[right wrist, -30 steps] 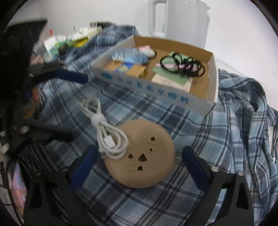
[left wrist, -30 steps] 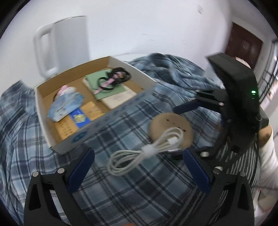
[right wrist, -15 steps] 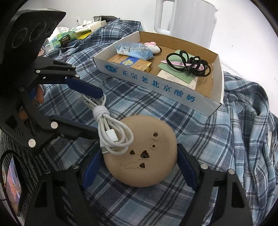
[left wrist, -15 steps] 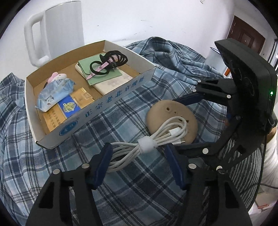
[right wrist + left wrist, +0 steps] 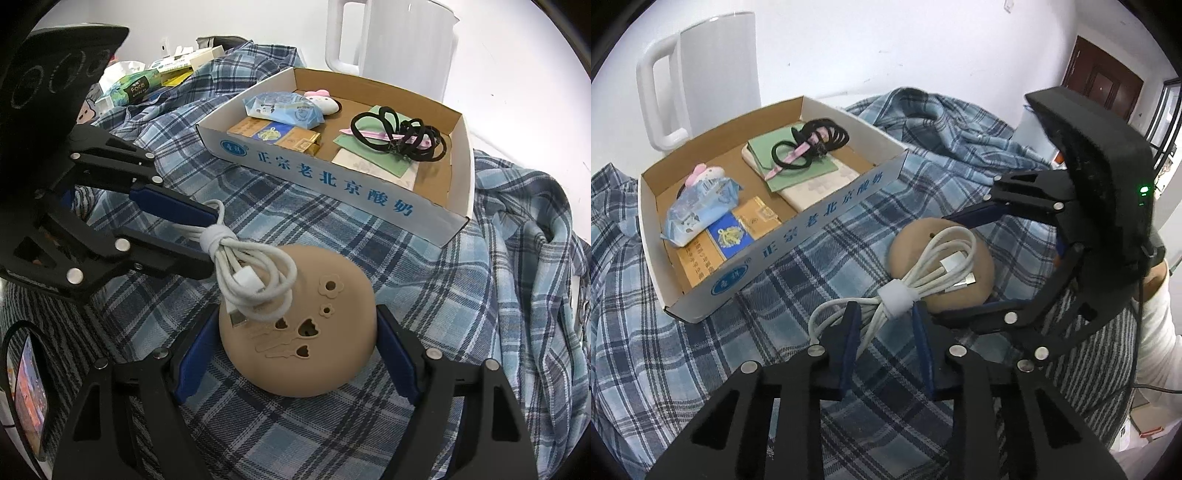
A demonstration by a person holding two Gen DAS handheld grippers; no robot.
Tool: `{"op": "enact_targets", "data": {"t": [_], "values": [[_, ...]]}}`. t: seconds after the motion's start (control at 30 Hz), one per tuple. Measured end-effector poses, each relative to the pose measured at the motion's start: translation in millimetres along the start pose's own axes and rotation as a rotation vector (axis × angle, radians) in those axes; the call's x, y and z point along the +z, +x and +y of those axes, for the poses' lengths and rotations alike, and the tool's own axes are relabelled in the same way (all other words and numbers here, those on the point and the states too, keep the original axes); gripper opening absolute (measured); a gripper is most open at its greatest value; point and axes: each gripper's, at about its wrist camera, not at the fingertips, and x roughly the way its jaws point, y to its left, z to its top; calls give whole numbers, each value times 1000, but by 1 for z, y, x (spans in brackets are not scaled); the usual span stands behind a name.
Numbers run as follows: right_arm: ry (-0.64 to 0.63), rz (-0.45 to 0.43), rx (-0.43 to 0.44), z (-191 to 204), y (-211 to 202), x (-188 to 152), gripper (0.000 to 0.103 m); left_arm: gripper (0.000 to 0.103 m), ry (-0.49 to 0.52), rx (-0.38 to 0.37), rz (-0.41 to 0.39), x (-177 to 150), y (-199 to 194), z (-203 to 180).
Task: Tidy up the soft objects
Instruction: 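Grasp the white cable with the left gripper while the right gripper grasps the tan coaster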
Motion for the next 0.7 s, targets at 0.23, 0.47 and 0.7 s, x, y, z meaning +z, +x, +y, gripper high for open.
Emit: {"op": "enact_targets", "data": {"t": [0.23, 0.47, 0.7], "values": [[10, -28, -17, 1, -6, 1, 75, 29, -49, -3, -82, 1, -18, 8], [55, -163, -56, -8, -32, 0, 75, 29, -99, -8, -154, 2, -33, 17], [65, -324, -104, -14, -63, 3, 75, 29, -96, 11, -211, 4, -45, 15]]}}
